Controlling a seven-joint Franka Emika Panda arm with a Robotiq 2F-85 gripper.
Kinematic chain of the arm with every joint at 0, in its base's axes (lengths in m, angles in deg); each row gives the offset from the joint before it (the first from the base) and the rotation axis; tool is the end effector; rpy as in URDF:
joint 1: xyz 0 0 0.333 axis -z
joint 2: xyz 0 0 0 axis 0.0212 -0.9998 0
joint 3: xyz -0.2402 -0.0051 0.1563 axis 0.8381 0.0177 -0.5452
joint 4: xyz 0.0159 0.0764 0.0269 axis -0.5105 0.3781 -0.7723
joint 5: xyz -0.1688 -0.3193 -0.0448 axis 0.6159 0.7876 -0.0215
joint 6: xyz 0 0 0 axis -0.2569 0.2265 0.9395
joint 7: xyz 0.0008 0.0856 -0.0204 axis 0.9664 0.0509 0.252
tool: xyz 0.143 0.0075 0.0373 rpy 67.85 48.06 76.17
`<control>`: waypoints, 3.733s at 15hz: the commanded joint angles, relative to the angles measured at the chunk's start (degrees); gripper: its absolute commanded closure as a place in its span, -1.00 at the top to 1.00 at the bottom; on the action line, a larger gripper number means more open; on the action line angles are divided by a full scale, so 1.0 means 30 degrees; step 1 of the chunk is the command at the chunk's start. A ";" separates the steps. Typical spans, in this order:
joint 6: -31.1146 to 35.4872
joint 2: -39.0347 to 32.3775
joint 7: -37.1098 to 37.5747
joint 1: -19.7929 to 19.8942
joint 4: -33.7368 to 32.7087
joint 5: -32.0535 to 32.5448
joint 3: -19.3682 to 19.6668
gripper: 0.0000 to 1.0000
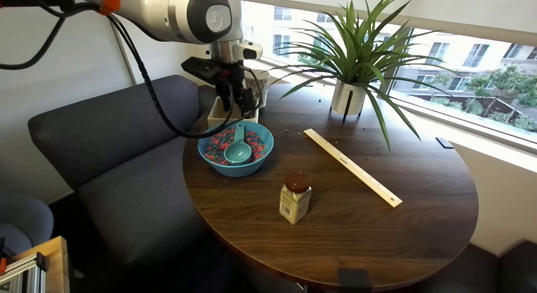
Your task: Put the orange block on the table
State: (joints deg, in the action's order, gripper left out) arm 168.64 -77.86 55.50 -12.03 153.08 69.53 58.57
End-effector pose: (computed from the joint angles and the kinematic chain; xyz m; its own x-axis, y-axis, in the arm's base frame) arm 0.5874 0.2108 0.3413 0.9917 0.1186 0.0505 0.1136 -0.9891 0.0932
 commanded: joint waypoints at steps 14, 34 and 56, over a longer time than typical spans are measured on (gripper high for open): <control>-0.2107 -0.1435 0.1728 -0.0736 -0.1767 -0.1228 0.0539 -0.83; -0.8265 -0.1078 -0.0035 0.1607 -0.8318 -0.0871 0.2813 -0.33; -0.7529 -0.3971 -0.1454 0.5184 -0.8063 -0.3132 0.3713 -0.83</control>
State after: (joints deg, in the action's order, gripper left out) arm 144.04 -90.19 52.04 3.32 125.83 61.83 69.39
